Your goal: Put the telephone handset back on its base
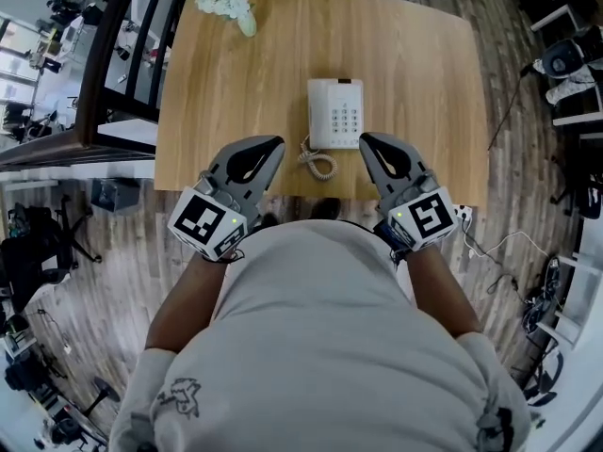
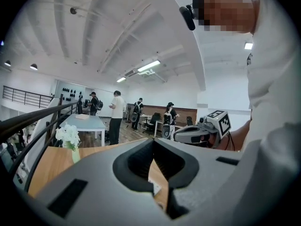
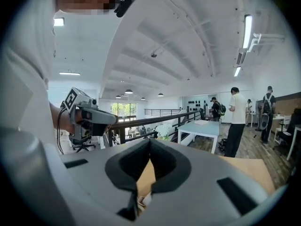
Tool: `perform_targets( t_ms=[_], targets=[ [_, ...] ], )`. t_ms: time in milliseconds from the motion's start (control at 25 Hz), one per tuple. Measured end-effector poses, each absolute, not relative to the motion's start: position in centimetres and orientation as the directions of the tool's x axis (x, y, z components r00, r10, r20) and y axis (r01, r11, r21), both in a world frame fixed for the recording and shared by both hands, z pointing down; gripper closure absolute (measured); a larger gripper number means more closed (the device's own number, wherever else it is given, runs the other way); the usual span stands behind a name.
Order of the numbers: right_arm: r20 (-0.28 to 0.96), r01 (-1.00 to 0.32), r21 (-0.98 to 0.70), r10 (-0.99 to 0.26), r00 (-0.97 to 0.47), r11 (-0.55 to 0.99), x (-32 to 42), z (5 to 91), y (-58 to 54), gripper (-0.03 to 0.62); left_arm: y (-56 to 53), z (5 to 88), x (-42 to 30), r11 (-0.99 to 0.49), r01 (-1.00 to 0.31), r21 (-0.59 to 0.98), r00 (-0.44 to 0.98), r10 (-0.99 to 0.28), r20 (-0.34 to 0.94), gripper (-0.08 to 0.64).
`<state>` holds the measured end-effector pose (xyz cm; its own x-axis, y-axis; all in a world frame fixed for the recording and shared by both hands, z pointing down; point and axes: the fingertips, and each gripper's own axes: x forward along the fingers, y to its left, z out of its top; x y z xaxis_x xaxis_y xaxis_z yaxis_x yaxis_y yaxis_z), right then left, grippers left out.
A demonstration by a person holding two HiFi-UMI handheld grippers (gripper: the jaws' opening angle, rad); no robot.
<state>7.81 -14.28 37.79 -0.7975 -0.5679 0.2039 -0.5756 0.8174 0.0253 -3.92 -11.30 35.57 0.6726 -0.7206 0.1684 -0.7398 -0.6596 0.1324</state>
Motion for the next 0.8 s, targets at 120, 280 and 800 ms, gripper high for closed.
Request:
perform_targets(
  t_ms=[120,280,800],
  targets=[
    [0.183,-0.608,0.023,-0.601,-0.778,0.794,6.9,36.9,-12.8,0.588,-10.0,35.3,-4.7,-0.681,-0.718,0.147,0.696,-0.701,0.152,0.554],
    [0.172,-0.645,0.021,-0.638,-0.750,0.764,5.3,36.1,-10.2,0.588,-7.7,34.7,-6.4,-0.714,-0.685,0.141,0.728,-0.672,0.133,0.555],
    [0.157,-0.754,0.039,-0.749,-0.644,0.656,1.1,34.9,-1.2,0.586,0.4,35.2,-13.5,-0.754,-0.638,0.158,0.770,-0.628,0.113,0.555]
  ],
)
